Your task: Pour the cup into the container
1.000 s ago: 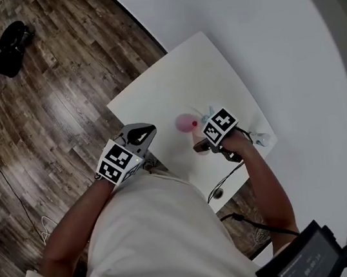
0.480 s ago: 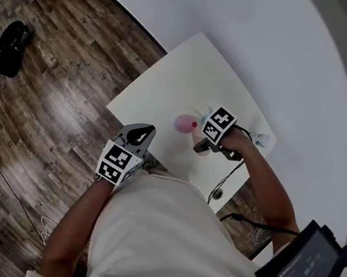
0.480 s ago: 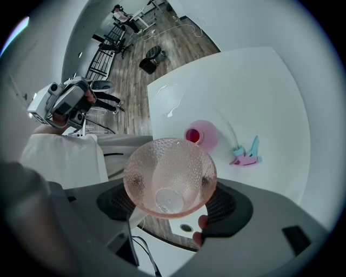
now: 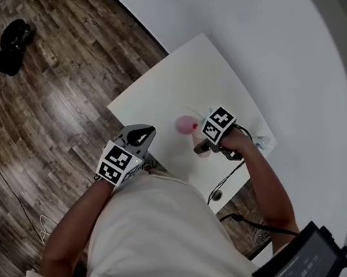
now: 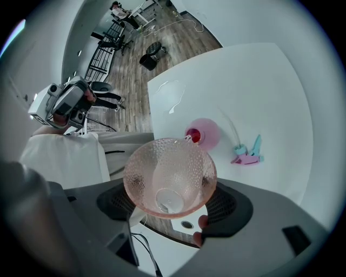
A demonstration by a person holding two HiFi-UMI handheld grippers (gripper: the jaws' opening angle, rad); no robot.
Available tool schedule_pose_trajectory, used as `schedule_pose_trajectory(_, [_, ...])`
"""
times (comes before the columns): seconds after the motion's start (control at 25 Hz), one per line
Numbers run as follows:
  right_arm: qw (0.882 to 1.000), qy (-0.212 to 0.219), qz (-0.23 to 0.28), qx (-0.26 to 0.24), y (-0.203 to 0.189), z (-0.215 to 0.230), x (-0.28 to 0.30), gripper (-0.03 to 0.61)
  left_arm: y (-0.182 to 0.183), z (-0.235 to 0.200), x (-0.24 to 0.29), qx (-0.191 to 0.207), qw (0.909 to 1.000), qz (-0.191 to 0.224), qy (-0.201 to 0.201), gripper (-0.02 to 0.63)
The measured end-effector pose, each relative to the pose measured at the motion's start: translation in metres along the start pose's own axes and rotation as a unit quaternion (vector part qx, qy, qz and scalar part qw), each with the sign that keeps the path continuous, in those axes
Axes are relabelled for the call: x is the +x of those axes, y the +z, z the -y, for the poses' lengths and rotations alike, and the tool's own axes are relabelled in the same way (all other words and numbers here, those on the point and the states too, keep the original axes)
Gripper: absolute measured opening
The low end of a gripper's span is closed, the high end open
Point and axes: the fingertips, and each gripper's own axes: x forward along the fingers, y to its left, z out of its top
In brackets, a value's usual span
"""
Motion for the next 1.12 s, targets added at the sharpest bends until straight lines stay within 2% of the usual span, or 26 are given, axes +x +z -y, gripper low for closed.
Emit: schedule_pose_trajectory(1.12, [1.000, 0.016, -0.025, -0.001, -0.0026, -0.0042, -0.0093, 0.373, 0.0005, -0.0060, 0.0000, -0.007, 0.9999, 0.003, 0.008, 0.011])
